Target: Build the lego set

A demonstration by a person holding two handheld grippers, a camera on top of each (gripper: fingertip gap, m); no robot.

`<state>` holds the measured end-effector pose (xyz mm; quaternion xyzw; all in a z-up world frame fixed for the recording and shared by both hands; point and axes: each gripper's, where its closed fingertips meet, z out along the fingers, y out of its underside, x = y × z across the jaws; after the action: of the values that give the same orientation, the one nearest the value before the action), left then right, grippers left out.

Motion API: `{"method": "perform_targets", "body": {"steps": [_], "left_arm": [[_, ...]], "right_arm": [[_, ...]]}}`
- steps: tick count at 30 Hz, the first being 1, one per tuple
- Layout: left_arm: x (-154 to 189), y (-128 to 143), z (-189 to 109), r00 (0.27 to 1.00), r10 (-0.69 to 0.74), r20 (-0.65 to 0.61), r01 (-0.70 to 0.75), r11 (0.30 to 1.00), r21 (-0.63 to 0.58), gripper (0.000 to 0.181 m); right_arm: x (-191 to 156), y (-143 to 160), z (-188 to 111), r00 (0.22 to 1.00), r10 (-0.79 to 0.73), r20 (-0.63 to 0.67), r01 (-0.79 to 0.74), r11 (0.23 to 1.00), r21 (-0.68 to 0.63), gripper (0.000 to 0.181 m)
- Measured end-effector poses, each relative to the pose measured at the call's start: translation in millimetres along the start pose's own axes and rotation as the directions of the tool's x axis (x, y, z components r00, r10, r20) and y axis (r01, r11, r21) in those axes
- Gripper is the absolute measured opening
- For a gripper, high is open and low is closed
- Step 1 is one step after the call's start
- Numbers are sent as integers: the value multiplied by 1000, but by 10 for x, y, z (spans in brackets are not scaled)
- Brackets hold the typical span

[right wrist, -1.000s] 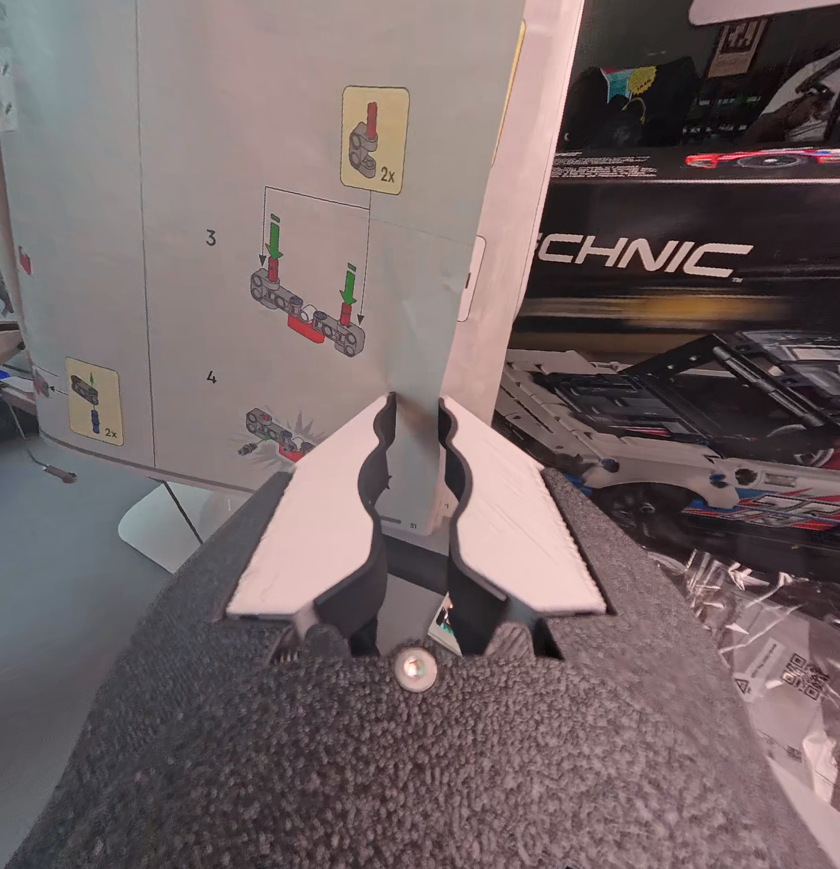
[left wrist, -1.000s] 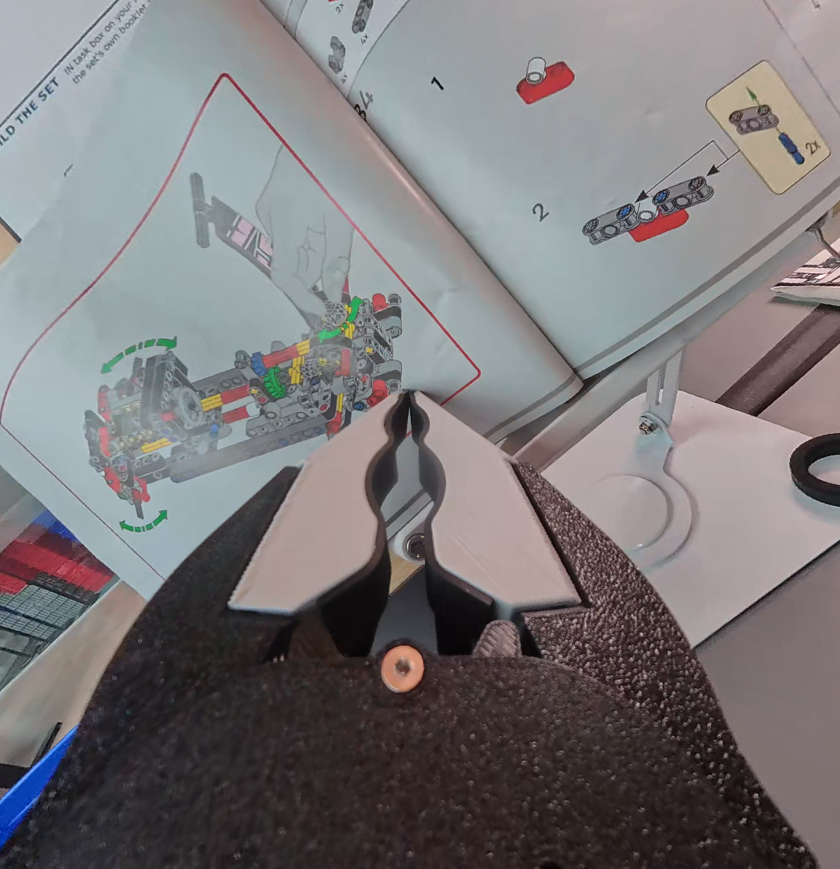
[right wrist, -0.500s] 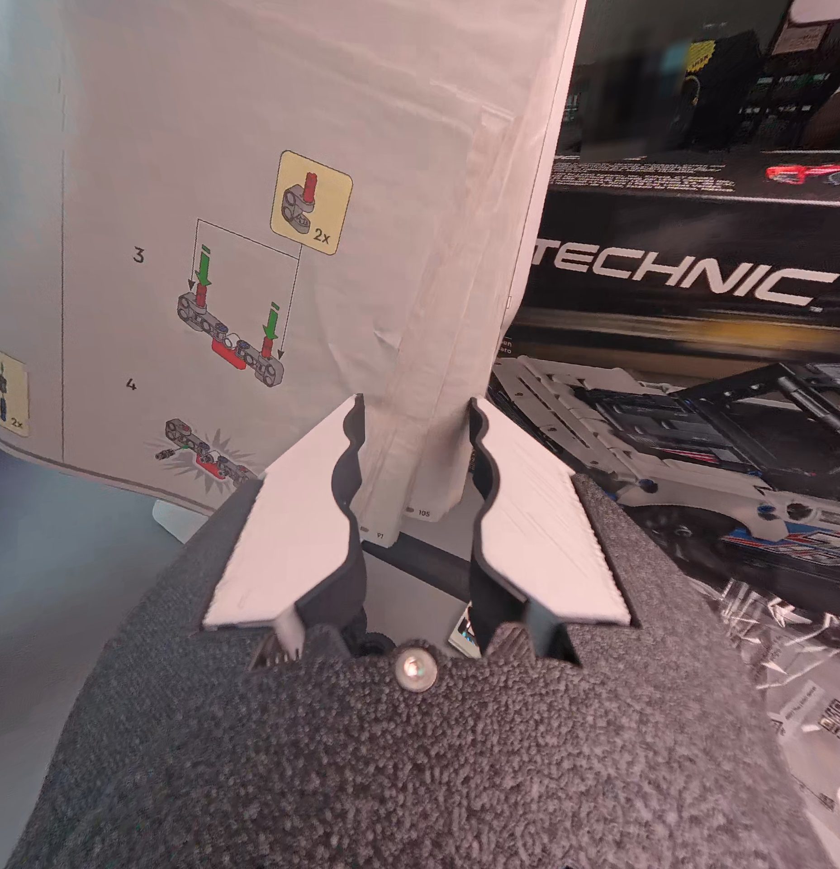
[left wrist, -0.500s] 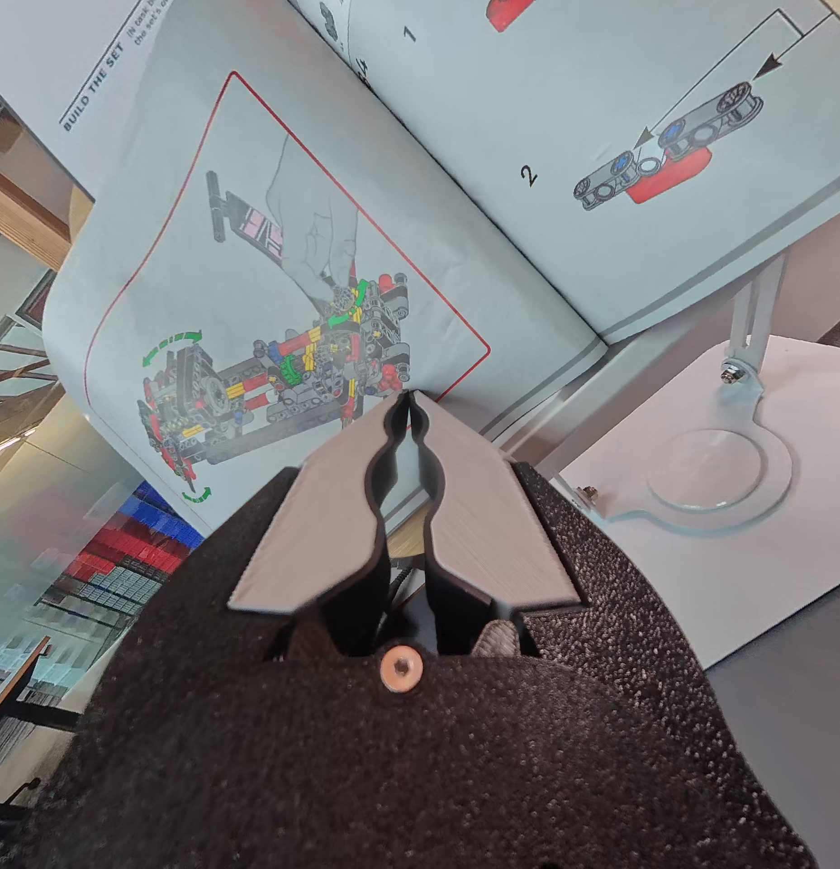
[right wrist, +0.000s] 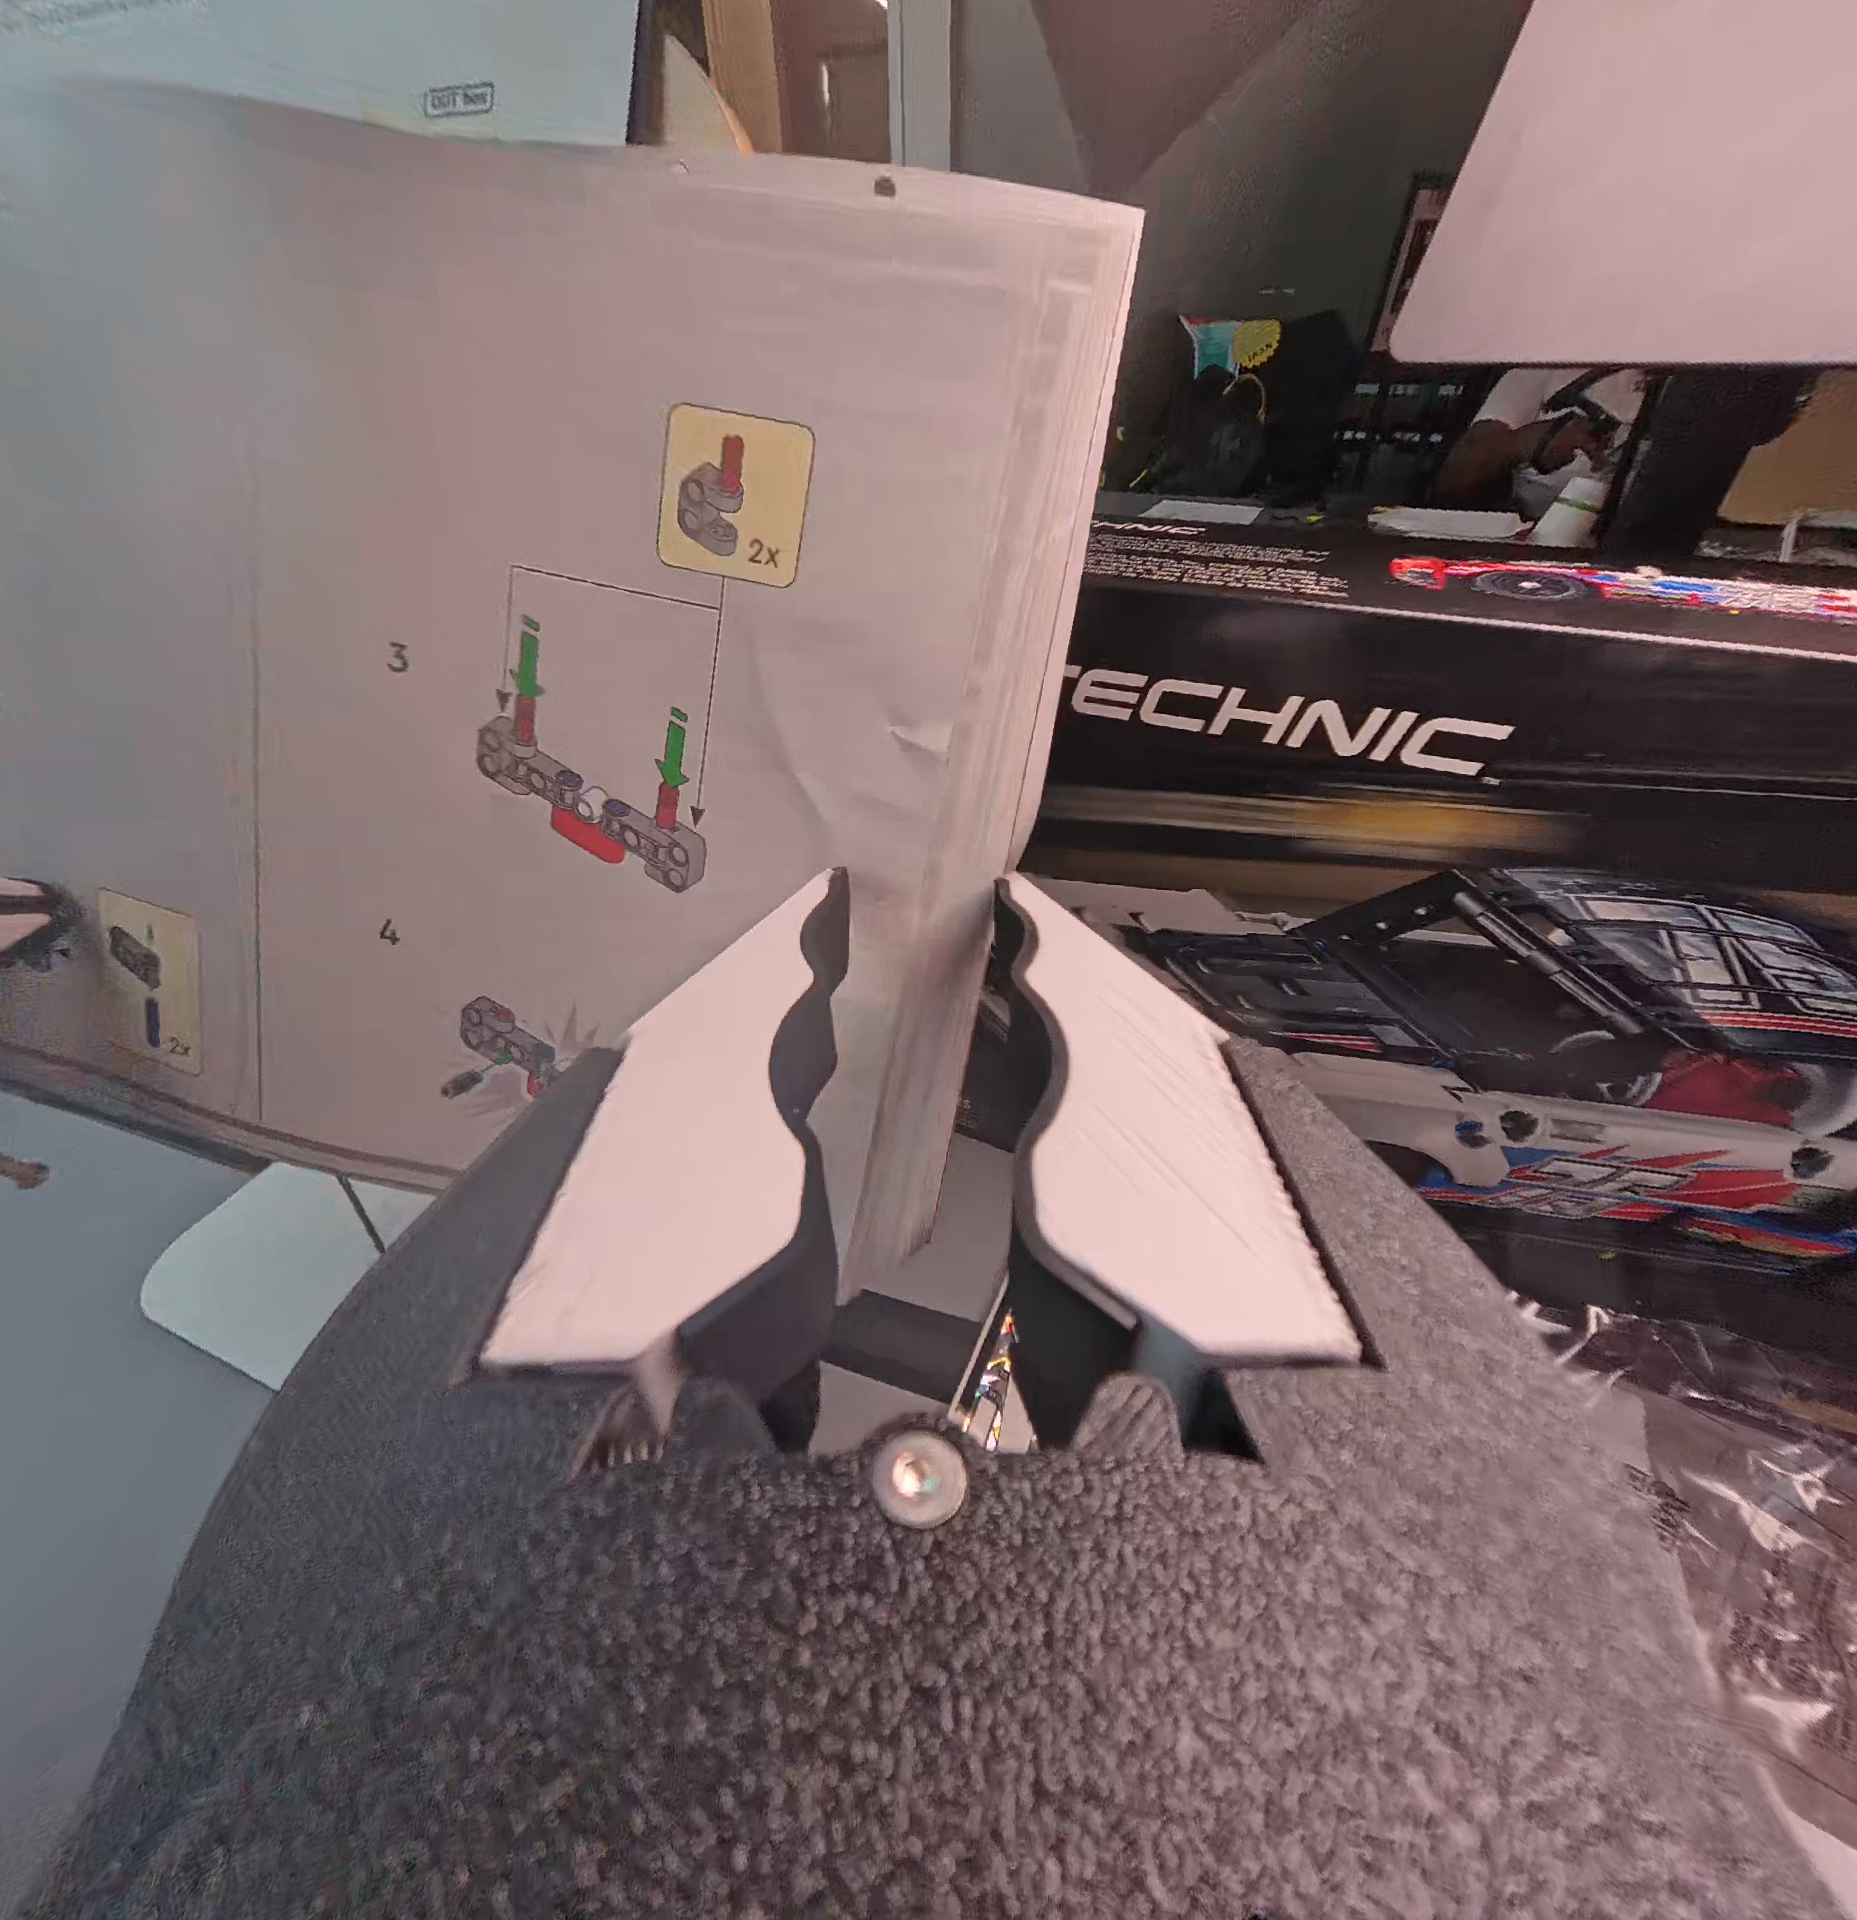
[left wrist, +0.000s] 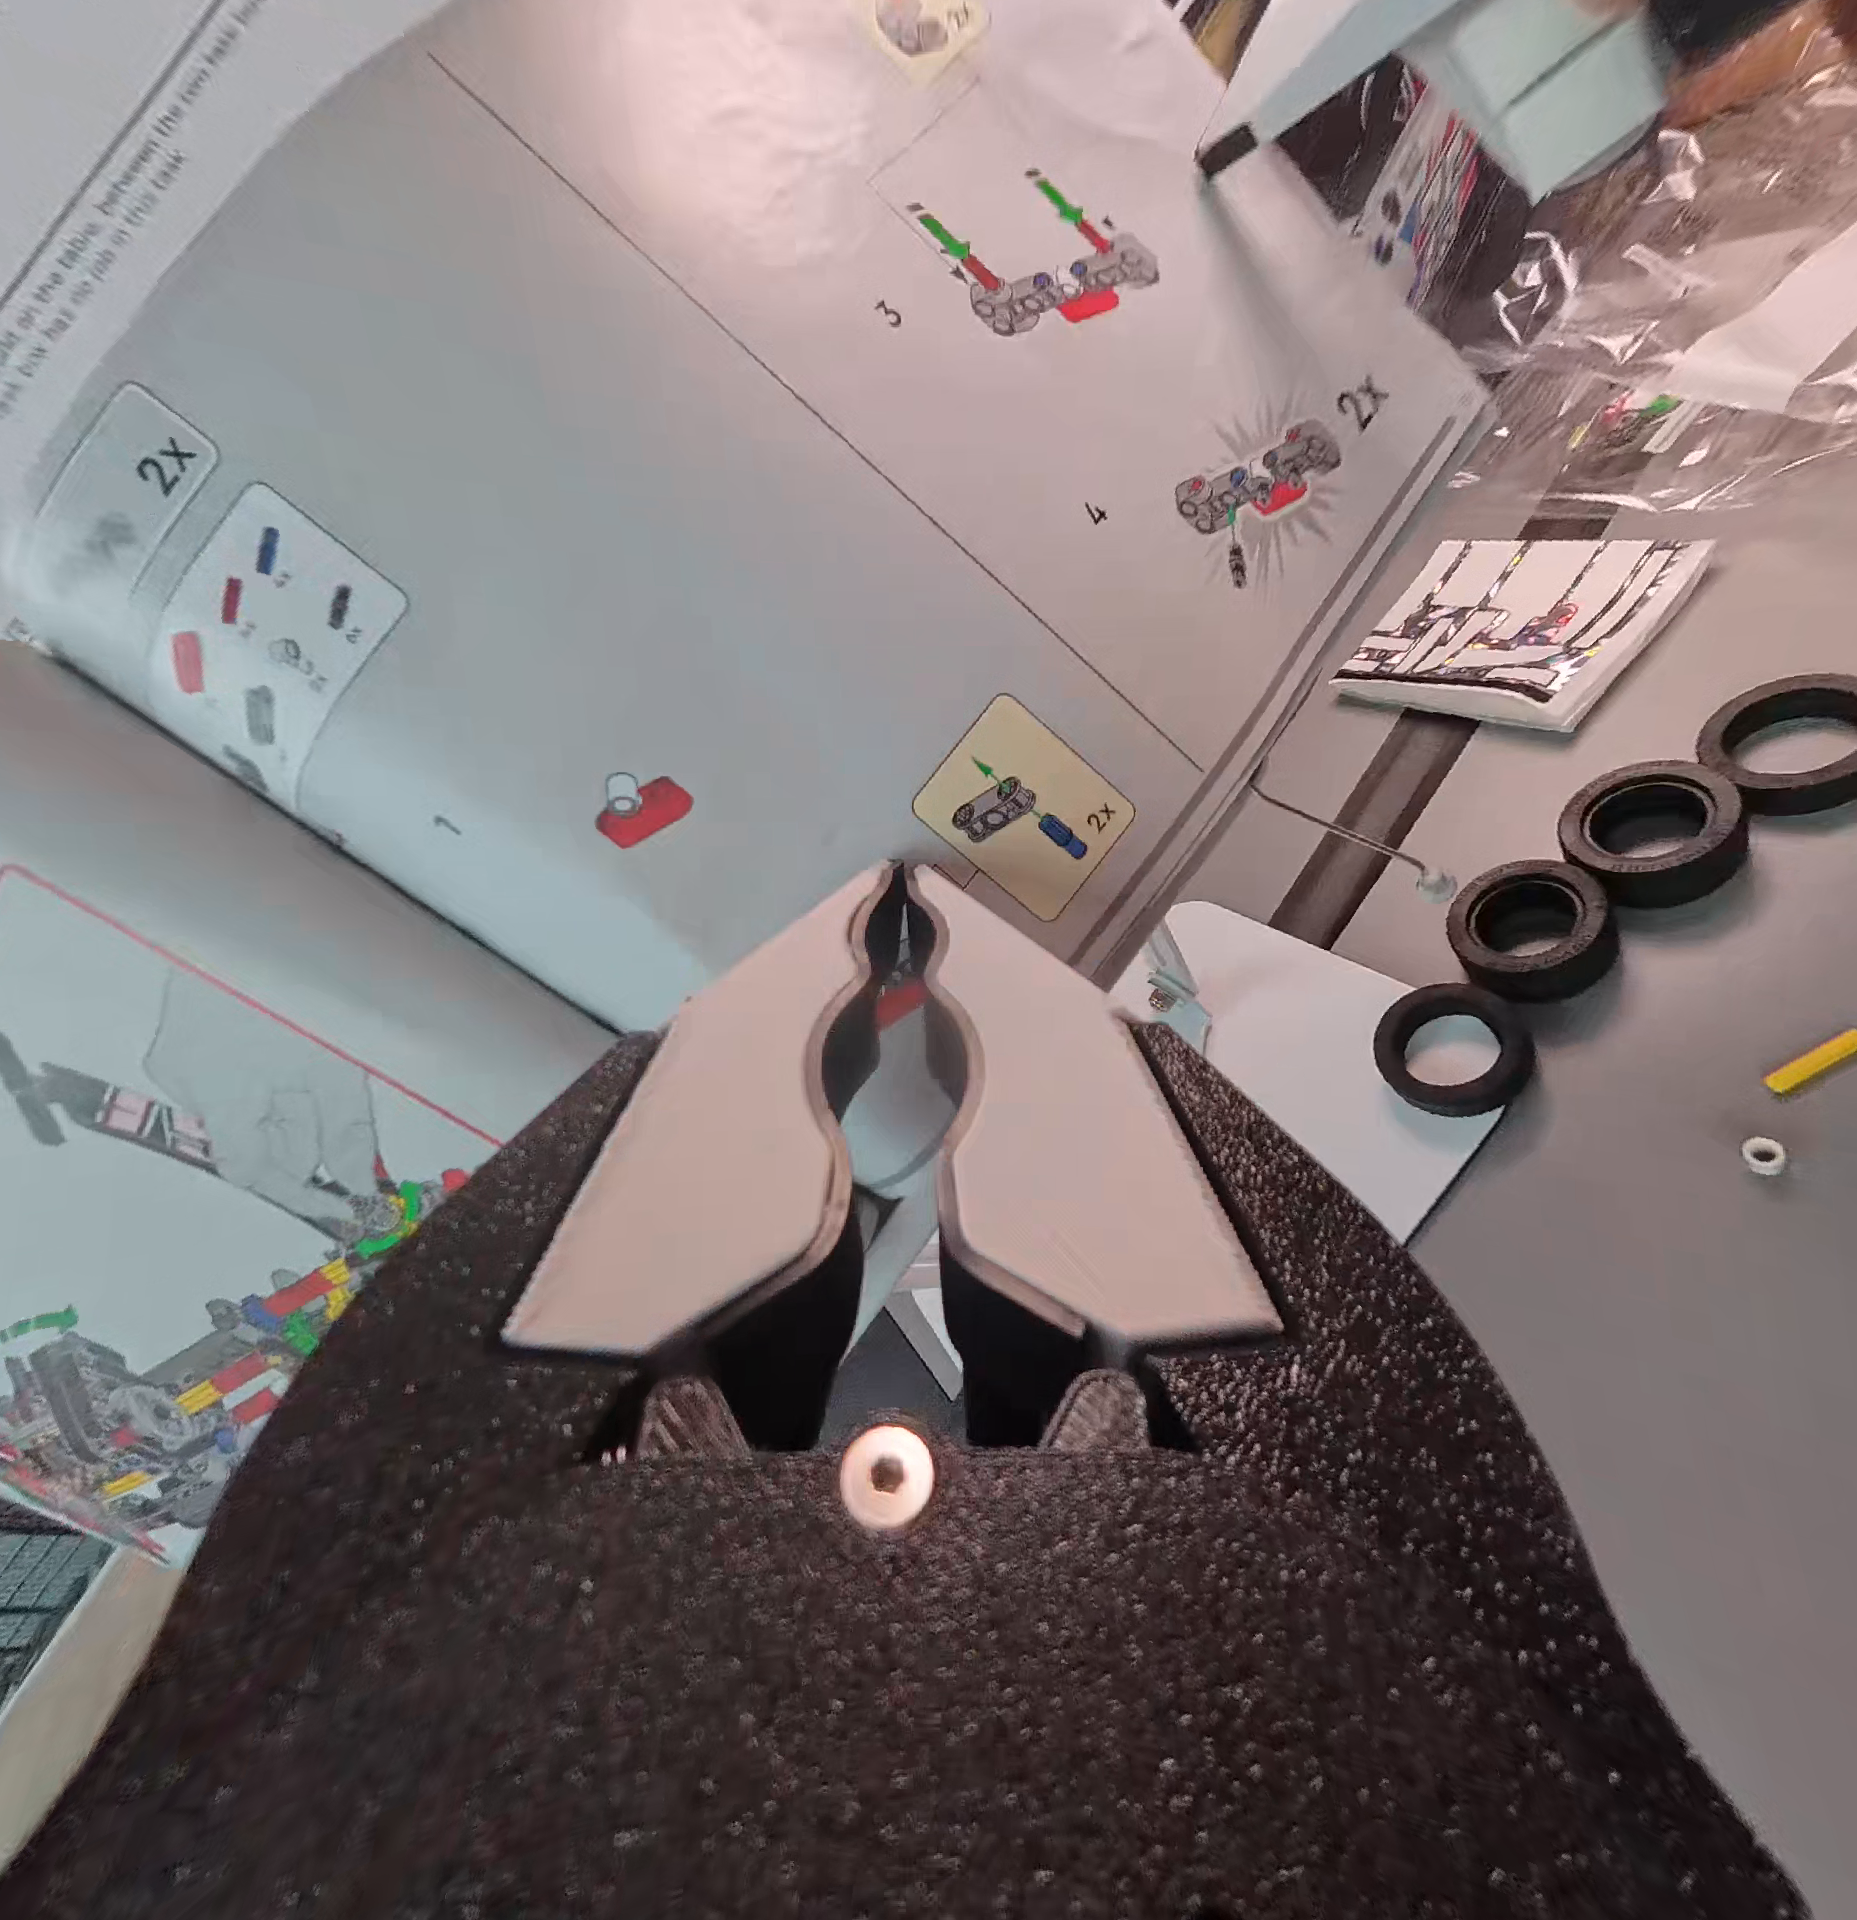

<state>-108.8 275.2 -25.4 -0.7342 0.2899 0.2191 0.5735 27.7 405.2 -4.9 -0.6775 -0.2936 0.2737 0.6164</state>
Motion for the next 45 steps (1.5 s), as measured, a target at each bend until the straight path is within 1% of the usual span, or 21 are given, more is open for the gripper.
{"method": "perform_targets", "body": {"steps": [3, 5, 6, 9, 12, 15, 17, 19, 20, 21, 23, 25, 28, 30, 32, 35, 38, 41, 42, 44, 45], "left_arm": [[9, 19, 167, 1000, 20, -7, -21, 999, -50, 0], [9, 9, 191, 1000, 23, -13, -23, 998, -54, 0], [7, 8, 196, 1000, 23, -15, -24, 998, -51, 0], [10, 5, 228, 1000, -13, -22, 12, 999, -41, 0], [-2, 14, 259, 999, -42, -20, 41, 998, -54, 1], [-28, 65, 303, 999, -50, -12, 49, 995, -83, 0], [-4, 57, 308, 996, -74, -49, 69, 993, -91, 0], [-20, 74, 300, 996, -70, -57, 64, 992, -105, 1], [-32, 82, 294, 995, -78, -60, 71, 992, -106, 1], [-45, 102, 290, 993, -101, -65, 94, 989, -113, 1], [-69, 120, 278, 983, -162, -88, 153, 983, -103, 0], [-76, 137, 151, 949, -287, -127, 280, 957, -70, 1], [-48, 127, -387, 884, -414, -216, 432, 901, 38, 16], [187, 311, -733, 794, -522, -313, 551, 835, 5, 27], [588, 708, -894, 696, -629, -347, 623, 769, -144, 49], [1101, 1274, -881, 617, -751, -232, 680, 659, -321, 85], [1316, 1732, -781, 686, -728, -24, 650, 627, -430, 110], [1294, 2012, -747, 750, -652, 111, 614, 623, -484, 111], [1294, 2026, -744, 740, -664, 107, 621, 614, -487, 110], [1159, 2258, -764, 658, -714, 238, 713, 489, -503, 104], [1053, 2321, -769, 631, -717, 296, 748, 459, -480, 84]], "right_arm": [[-139, -140, -281, 996, -87, -26, 89, 993, 81, 30], [-562, -16, -448, 977, -184, 110, 177, 982, 70, 18], [-812, 176, -484, 953, -224, 203, 224, 974, 19, 17], [-1265, 906, -290, 895, -302, 329, 370, 914, -167, 51], [-1369, 1211, 31, 876, -379, 298, 442, 879, -181, 25], [-1029, 1009, -147, 657, -726, 205, 751, 607, -260, 0], [-1007, 704, -327, 405, -882, 240, 905, 349, -244, 1], [-1083, 482, -302, 28, -967, 252, 975, -29, -221, 2], [-1164, 357, -240, -120, -966, 227, 969, -164, -184, 4], [-1284, 259, -148, -179, -962, 207, 970, -207, -127, 7], [-1386, 212, 126, -151, -972, 180, 983, -166, -72, 14], [-1362, 184, 229, 51, -984, 172, 996, 39, -76, 19], [-1288, 250, -64, 417, -878, 234, 909, 402, -111, 49], [-1418, 376, -397, 687, -647, 331, 708, 698, -106, 68], [-1775, 567, -742, 803, -363, 472, 457, 884, -98, 70], [-2579, 943, -1146, 714, -172, 679, 300, 951, -75, 87], [-3222, 1122, -1212, 644, -225, 731, 322, 947, 7, 76], [-3704, 1440, -1102, 499, -342, 796, 524, 851, 37, 61], [-3793, 1521, -1059, 430, -400, 809, 589, 803, 84, 55], [-3864, 1526, -936, 386, -440, 811, 622, 773, 124, 45], [-3895, 1502, -884, 375, -474, 797, 626, 763, 160, 40]]}}
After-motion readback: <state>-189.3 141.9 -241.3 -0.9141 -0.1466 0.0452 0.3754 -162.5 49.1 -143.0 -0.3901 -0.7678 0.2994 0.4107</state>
